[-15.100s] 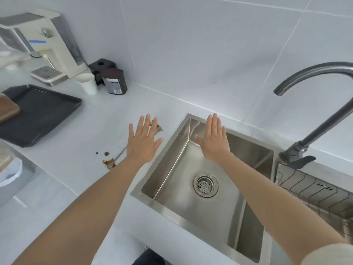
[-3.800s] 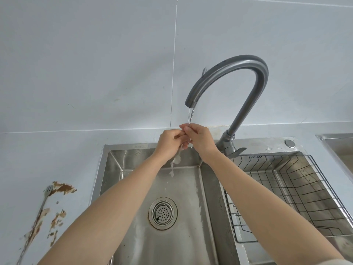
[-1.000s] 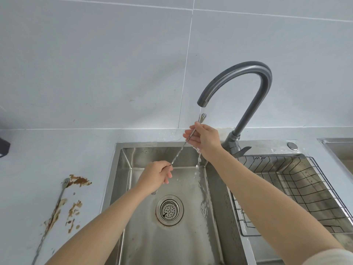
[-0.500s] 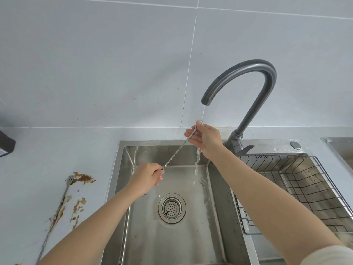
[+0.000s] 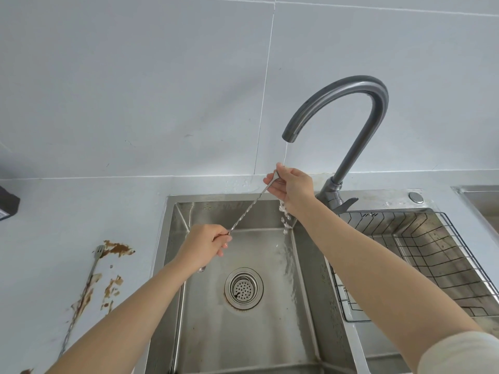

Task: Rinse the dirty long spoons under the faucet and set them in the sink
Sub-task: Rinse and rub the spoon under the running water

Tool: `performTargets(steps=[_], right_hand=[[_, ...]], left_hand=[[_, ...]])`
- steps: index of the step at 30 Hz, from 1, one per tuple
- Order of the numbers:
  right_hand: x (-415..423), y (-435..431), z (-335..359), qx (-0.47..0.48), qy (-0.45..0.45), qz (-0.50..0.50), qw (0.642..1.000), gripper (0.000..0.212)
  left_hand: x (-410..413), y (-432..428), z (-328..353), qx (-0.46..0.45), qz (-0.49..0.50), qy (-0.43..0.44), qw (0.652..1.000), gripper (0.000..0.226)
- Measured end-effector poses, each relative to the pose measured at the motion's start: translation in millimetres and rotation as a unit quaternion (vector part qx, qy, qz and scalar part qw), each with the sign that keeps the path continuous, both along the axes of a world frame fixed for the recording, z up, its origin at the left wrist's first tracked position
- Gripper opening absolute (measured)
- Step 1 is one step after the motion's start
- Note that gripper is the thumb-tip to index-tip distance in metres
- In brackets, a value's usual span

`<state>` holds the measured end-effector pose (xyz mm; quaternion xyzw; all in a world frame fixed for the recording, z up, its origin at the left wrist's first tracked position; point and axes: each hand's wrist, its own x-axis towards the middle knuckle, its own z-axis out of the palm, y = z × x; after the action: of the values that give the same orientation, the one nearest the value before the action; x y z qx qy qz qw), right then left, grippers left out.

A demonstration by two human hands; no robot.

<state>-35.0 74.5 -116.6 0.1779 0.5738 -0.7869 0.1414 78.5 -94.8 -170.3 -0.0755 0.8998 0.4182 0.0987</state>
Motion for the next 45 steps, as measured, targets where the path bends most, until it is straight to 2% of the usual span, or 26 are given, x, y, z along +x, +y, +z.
performTargets(steps=[8, 13, 19, 23, 27, 32, 34, 36, 39, 42, 45], right_hand=[[0.7, 0.3, 0.8, 0.095, -0.009, 0.019, 0.995, 0.030], [1.7, -5.0, 6.2, 0.059, -0.022, 0.010, 0.998, 0.024], [3.3, -5.4, 8.9, 0.095, 0.003, 0.023, 0.995, 0.035], [3.0, -2.0, 5.7, 0.073, 0.032, 0.025, 0.997, 0.020], [4.3, -0.6, 3.1, 0.057, 0.041, 0.032, 0.997, 0.018], [3.2, -1.7, 4.2, 0.056, -0.001, 0.008, 0.998, 0.045], [3.6, -2.1, 2.6, 0.053, 0.003, 0.005, 0.999, 0.041], [4.9, -2.6, 0.6, 0.050, 0.028, 0.031, 0.998, 0.028], [6.4, 0.0, -1.5, -0.001, 0.061, 0.062, 0.996, 0.016], [5.8, -0.3, -1.2, -0.007, 0.050, 0.044, 0.998, 0.018], [6.5, -8.2, 1.6, 0.014, 0.018, 0.027, 0.999, 0.038]], left_hand=[[-0.5, 1.5, -3.7, -0.007, 0.008, 0.003, 1.000, 0.015], [-1.1, 3.6, 0.3, -0.027, 0.015, 0.036, 0.999, 0.013], [-3.7, 7.3, 3.2, -0.080, 0.016, 0.073, 0.994, 0.015], [-4.0, 7.5, 4.8, -0.108, 0.011, 0.094, 0.990, 0.016], [-4.4, 6.6, 4.7, -0.119, 0.010, 0.095, 0.988, 0.016], [-3.1, 7.5, 4.6, -0.126, 0.011, 0.097, 0.987, 0.016], [-3.7, 8.6, 5.1, -0.127, 0.012, 0.097, 0.987, 0.017], [-5.5, 9.1, 5.3, -0.128, 0.013, 0.097, 0.987, 0.018], [-9.8, 8.0, 6.6, -0.129, 0.022, 0.096, 0.987, 0.019], [-17.2, 10.6, 11.5, -0.124, 0.025, 0.100, 0.987, 0.018], [-26.5, 18.8, 18.4, -0.130, 0.016, 0.108, 0.985, 0.018]])
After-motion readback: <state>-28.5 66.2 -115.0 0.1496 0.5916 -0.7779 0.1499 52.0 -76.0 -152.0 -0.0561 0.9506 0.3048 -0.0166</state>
